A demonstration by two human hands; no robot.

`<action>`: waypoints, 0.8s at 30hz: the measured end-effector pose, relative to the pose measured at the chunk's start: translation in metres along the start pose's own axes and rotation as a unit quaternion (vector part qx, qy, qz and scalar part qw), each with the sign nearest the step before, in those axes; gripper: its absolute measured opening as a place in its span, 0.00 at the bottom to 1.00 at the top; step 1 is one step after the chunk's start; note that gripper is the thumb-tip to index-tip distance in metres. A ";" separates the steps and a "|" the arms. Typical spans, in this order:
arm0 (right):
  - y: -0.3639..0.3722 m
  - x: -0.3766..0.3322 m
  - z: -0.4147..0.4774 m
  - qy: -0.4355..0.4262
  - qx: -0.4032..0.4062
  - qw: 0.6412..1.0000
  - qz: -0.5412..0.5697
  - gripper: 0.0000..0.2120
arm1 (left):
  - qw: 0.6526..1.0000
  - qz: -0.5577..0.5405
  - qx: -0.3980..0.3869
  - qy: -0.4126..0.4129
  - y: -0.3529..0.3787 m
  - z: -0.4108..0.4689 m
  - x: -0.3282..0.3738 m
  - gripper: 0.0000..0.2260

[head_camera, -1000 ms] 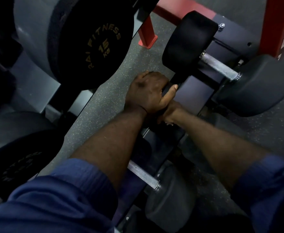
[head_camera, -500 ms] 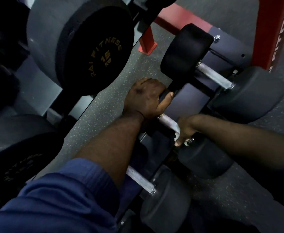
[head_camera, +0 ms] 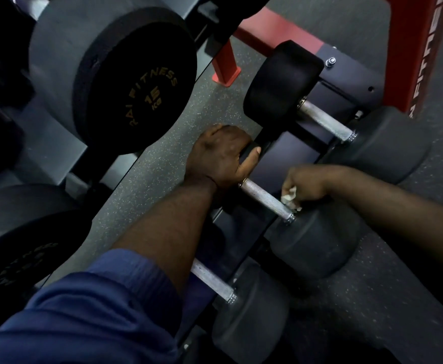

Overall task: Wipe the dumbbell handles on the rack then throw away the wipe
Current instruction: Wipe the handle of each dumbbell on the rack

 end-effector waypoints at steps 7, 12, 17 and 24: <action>0.000 0.008 0.001 0.021 0.068 0.996 0.044 0.08 | 1.000 -0.008 -0.026 -0.006 -0.002 0.003 0.003 0.12; 0.008 0.000 0.002 0.005 0.062 0.992 0.108 0.12 | 0.999 0.009 -0.041 -0.005 -0.001 0.004 0.003 0.13; -0.001 0.020 0.000 0.044 0.215 0.941 0.259 0.15 | 0.998 0.017 -0.060 -0.017 0.004 0.003 -0.002 0.16; 0.002 0.037 -0.020 0.066 0.219 0.751 0.620 0.08 | 0.999 0.021 -0.038 -0.006 0.005 0.004 -0.002 0.16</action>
Point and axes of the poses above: each hand's wrist, its own z-axis towards the middle knuckle, its own y-axis out of the palm, x = y × z, the point moved 9 cm from there along z, towards the middle knuckle, and after that the axes turned 3 degrees about -z, right-handed, at the moved point
